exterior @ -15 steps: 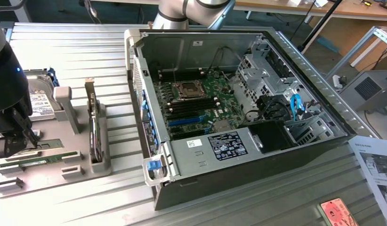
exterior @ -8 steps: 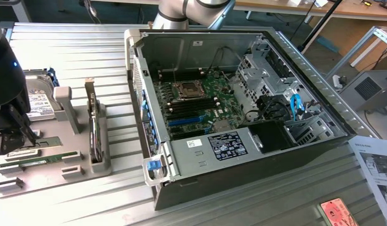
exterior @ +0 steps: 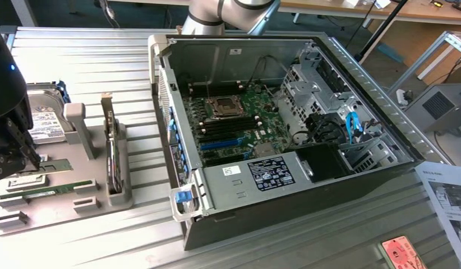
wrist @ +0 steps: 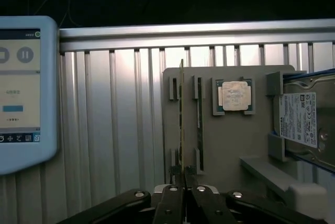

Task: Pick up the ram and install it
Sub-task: 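Pick up the ram and move it above insertion slot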

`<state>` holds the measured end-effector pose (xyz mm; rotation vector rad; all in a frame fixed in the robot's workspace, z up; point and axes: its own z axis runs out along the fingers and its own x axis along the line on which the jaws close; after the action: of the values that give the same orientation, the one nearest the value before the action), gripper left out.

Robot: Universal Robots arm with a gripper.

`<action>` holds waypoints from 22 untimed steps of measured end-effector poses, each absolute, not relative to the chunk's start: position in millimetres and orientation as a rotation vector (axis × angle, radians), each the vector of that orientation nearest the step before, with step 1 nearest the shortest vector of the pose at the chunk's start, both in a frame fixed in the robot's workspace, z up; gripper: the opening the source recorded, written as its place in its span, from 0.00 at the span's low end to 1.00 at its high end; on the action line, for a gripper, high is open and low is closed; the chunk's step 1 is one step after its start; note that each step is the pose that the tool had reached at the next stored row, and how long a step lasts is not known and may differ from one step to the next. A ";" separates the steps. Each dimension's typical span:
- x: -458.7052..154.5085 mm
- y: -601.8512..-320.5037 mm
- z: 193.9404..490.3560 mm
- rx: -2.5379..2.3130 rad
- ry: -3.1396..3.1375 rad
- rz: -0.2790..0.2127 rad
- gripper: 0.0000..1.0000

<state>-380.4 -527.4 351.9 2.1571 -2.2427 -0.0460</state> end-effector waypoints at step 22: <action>-380.5 -527.4 391.0 2.157 -2.243 -0.046 0.12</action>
<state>-380.5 -527.4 391.0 2.1571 -2.2428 -0.0460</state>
